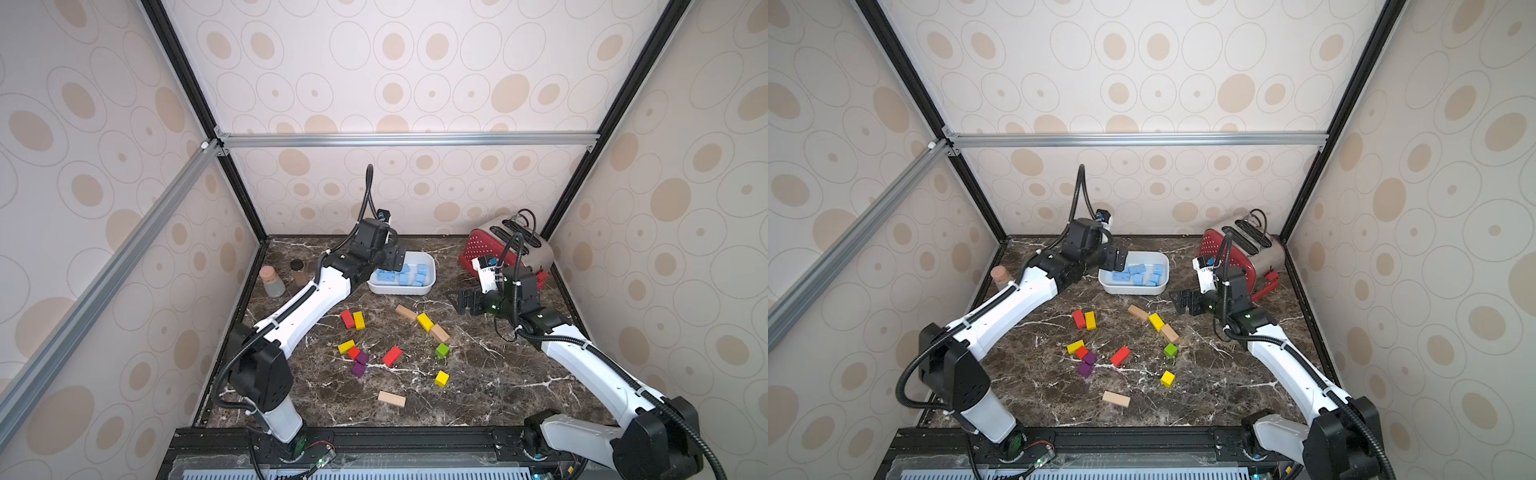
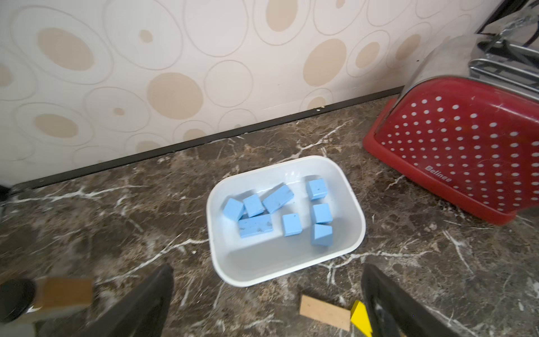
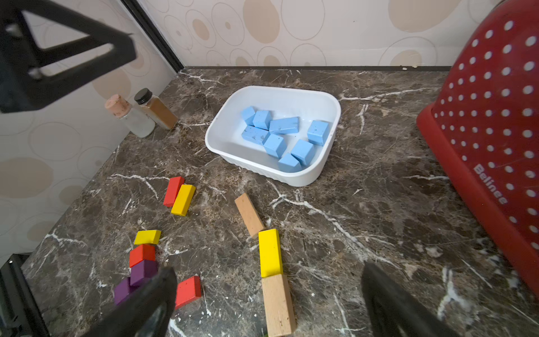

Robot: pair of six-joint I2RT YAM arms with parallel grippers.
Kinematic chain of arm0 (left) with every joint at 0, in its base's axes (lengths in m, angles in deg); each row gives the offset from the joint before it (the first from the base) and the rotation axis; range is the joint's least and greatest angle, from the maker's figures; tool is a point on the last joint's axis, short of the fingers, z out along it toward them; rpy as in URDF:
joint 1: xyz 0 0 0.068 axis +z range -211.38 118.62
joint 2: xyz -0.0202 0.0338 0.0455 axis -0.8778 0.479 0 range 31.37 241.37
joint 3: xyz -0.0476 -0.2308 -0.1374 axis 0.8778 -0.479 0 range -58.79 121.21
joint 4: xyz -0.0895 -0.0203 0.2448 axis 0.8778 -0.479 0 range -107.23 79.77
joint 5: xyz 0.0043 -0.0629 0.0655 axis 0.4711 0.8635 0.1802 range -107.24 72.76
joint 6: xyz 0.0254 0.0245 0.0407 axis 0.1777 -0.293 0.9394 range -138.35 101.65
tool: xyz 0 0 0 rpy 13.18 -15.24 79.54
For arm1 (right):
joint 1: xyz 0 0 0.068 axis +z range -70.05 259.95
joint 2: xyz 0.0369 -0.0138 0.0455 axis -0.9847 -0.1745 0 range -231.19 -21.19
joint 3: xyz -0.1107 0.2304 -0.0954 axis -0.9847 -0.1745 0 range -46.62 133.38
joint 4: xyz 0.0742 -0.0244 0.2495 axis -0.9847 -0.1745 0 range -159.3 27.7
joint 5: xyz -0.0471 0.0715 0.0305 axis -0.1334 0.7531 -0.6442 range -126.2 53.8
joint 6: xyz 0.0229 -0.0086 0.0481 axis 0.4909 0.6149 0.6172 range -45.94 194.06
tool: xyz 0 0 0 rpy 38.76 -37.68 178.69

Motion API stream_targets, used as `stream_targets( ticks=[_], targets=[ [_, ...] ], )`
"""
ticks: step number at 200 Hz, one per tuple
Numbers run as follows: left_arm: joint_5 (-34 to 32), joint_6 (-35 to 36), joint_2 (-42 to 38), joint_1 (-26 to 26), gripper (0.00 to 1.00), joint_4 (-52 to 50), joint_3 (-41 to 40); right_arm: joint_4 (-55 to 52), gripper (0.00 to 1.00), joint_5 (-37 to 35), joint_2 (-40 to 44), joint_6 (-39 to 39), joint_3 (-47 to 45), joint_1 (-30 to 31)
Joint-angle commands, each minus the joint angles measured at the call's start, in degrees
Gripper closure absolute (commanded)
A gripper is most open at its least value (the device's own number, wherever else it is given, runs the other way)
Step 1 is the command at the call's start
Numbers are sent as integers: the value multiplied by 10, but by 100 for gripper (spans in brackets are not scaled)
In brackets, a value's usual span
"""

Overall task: Pick out the blue building blocks
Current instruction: Reset both arms

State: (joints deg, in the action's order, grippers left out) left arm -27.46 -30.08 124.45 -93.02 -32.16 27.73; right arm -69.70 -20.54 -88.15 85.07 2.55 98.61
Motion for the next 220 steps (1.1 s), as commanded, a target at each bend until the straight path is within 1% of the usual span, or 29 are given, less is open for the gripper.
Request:
stream_targets(
  ticks=[1,22,61,85,103,123,151,173,195,208,220],
  targets=[
    [-92,31,-58,0,1,29,-63,7,0,-60,17,-19,-2,-4],
    [-145,33,-108,7,1,32,-127,44,0,-137,24,-12,-25,-4],
    [-226,45,-175,13,1,44,-232,110,0,-234,38,-41,-68,-5],
    [-226,13,-217,46,1,54,-292,146,0,-284,41,-76,-96,-5],
    [-226,0,-257,76,1,85,-345,162,0,-314,37,-94,-108,-5],
    [-230,6,-305,112,1,152,-419,186,0,-356,24,-102,-121,-5],
    [-253,34,-354,150,1,247,-506,229,0,-380,4,-113,-143,-5],
    [-260,62,-358,177,1,301,-555,268,0,-402,-14,-110,-164,-6],
    [-260,52,-334,210,1,342,-587,313,0,-418,-32,-99,-191,-11],
    [-257,45,-314,224,0,399,-607,335,0,-425,-47,-93,-200,-16],
    [-249,42,-288,234,1,448,-619,346,0,-436,-59,-102,-200,-20]
  ],
)
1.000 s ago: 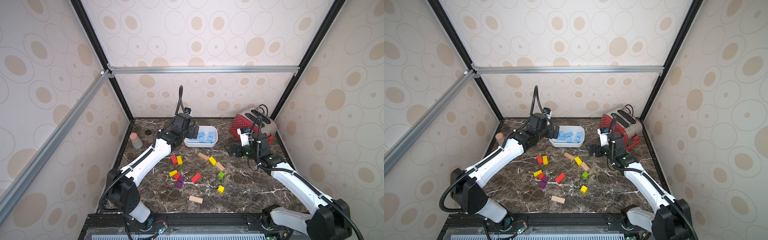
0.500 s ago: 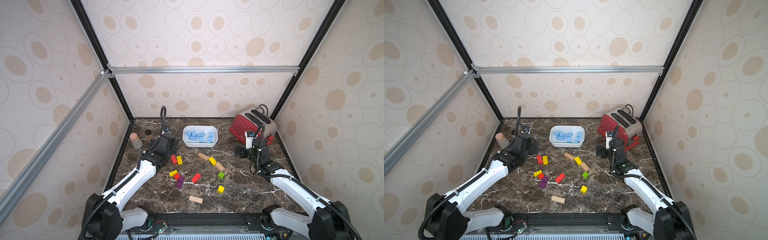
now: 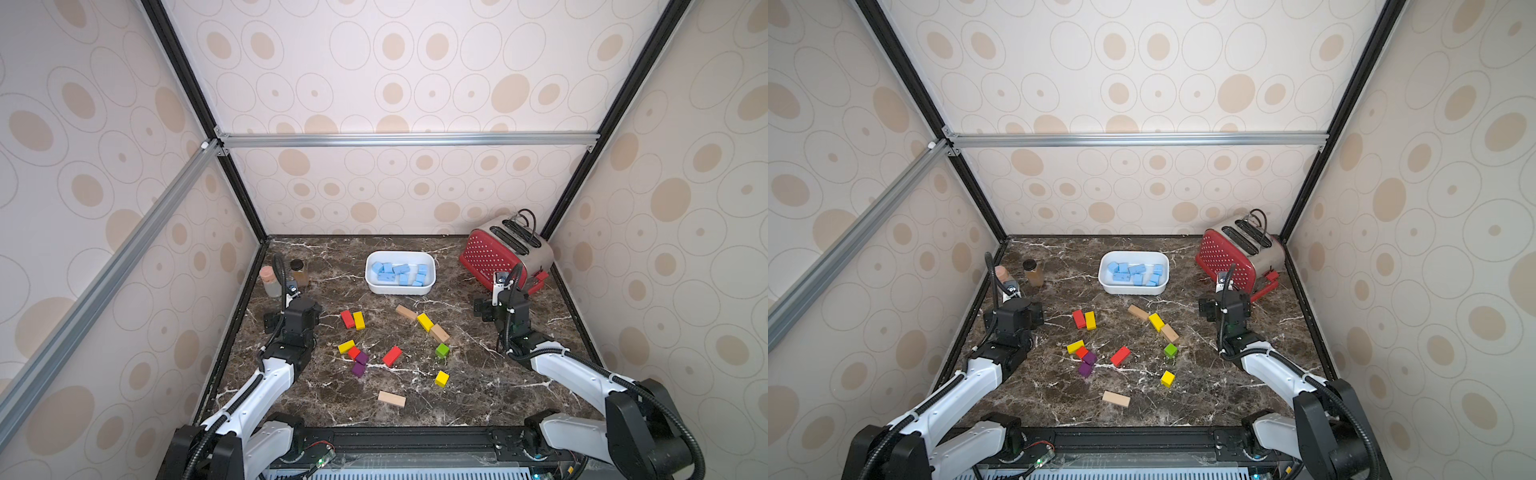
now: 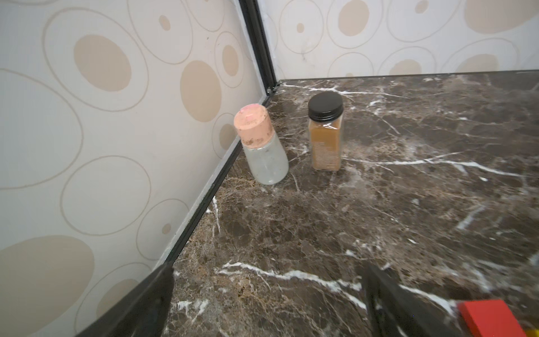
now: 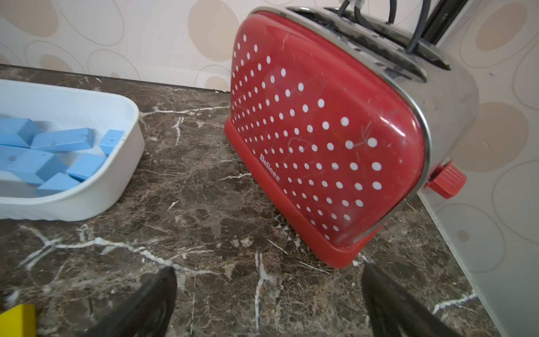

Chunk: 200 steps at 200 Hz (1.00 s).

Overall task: Pick out the blue building blocks
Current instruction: Reset both arms

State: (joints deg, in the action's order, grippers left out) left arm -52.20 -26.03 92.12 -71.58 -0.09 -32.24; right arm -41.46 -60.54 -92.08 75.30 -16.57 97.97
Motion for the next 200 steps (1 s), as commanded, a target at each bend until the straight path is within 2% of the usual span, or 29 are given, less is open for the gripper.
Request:
stream_targets(
  ticks=[1,19,61,78,104,114,152,161,174,200],
  targets=[
    [-1,2,37,19,1,131,-19,64,0,-37,-21,-4,-9,-14],
    [11,19,88,24,0,193,-22,85,0,-38,-41,-12,-11,-17],
    [41,67,202,29,1,295,-5,91,0,-1,-52,-37,-6,-73],
    [76,86,216,37,1,315,-4,56,0,-2,-54,-33,-5,-90],
    [106,71,251,58,1,368,-17,111,0,16,-67,-26,-34,-106],
    [115,67,246,62,1,342,-11,116,0,32,-83,-14,-31,-116],
    [199,58,265,92,1,378,-27,184,0,83,-154,-6,-28,-127],
    [200,57,288,95,1,425,-32,201,0,87,-165,-6,-30,-128],
    [204,50,273,100,1,377,-23,191,0,100,-155,-4,-35,-131],
    [208,47,276,104,1,384,-23,223,0,110,-159,-7,-52,-132]
  ],
)
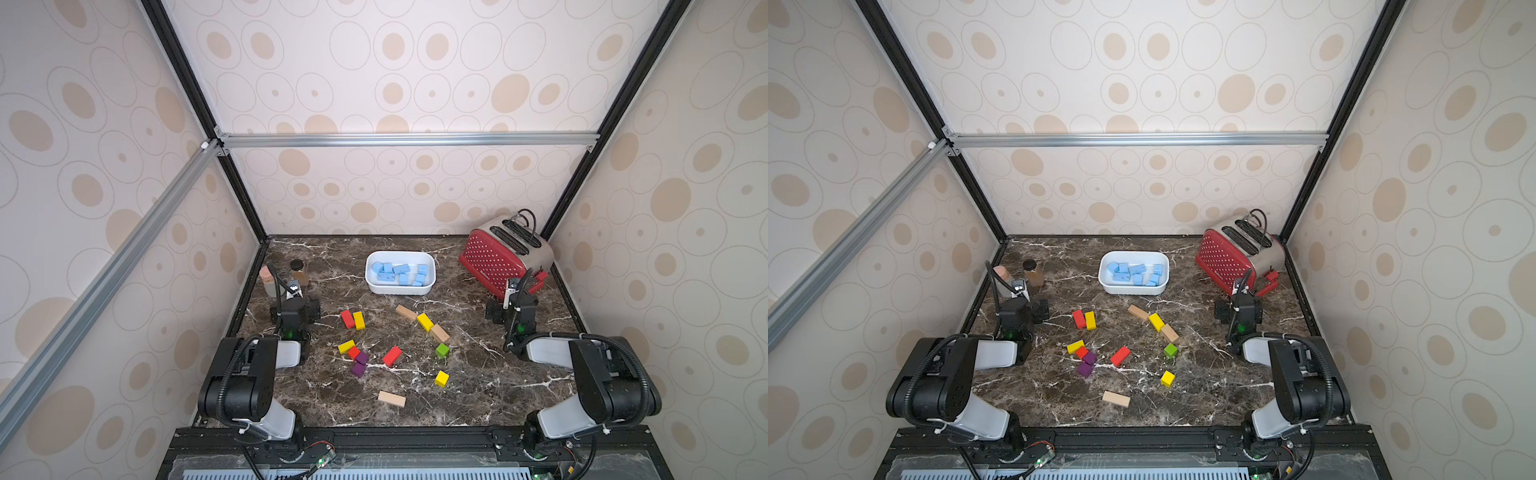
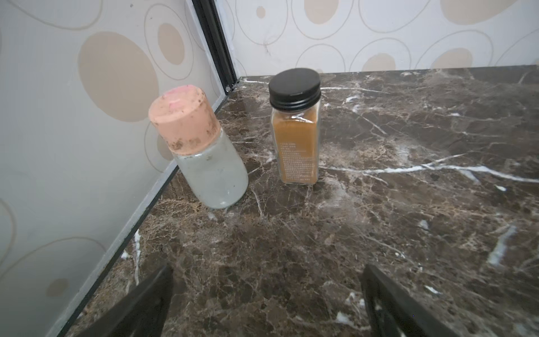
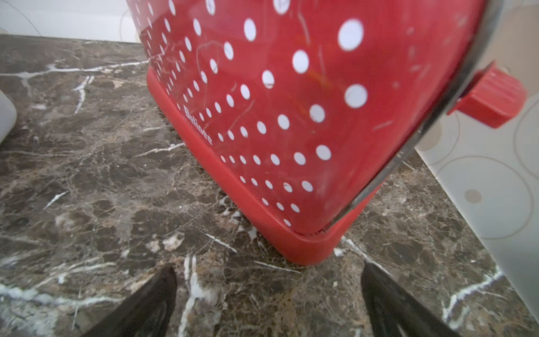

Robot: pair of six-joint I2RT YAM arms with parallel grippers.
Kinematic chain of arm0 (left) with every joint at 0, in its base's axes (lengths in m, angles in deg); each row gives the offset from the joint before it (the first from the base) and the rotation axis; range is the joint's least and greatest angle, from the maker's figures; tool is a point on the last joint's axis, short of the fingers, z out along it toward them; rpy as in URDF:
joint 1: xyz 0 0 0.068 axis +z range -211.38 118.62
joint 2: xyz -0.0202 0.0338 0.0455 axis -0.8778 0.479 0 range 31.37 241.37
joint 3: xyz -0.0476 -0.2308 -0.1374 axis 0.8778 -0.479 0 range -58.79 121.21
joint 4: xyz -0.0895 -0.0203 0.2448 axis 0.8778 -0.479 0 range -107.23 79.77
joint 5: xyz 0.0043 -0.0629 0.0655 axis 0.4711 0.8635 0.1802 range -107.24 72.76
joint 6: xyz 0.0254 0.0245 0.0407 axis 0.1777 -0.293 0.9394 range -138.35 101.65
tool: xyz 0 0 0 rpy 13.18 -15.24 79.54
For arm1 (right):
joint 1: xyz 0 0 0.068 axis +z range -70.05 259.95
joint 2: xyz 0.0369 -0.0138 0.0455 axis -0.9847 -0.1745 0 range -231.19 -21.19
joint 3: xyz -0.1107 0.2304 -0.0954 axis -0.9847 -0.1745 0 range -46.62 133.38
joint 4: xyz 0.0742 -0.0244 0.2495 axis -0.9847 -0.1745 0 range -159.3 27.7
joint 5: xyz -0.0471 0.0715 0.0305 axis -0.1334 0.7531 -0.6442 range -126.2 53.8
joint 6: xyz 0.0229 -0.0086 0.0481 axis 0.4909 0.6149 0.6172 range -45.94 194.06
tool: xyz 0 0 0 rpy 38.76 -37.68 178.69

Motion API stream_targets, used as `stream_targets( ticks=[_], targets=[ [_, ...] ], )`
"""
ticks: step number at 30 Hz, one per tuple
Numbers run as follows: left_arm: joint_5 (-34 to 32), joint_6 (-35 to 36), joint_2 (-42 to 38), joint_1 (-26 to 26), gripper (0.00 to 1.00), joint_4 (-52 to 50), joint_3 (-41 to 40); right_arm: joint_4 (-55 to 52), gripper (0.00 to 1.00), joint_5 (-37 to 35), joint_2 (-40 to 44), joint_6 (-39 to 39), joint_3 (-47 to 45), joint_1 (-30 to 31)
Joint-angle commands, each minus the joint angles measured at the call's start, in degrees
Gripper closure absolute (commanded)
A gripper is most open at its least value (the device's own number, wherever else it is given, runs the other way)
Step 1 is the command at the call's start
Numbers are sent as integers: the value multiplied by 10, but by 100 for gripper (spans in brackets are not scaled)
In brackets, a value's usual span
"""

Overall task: Pick out the blue building blocks
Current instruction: Reset both arms

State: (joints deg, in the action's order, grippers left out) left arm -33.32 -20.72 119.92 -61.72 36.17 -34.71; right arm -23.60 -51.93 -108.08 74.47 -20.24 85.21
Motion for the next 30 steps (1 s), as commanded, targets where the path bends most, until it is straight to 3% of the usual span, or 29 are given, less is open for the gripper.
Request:
stream_targets(
  ticks=[1,4,30],
  targets=[
    [19,-6,-2,5,1,23,1,47,0,24,1,1,-16,-5],
    [19,-6,-2,5,1,22,1,114,0,28,-22,-6,-36,-6],
    [19,-6,-2,5,1,24,1,85,0,33,-14,-4,-28,-8]
  ],
)
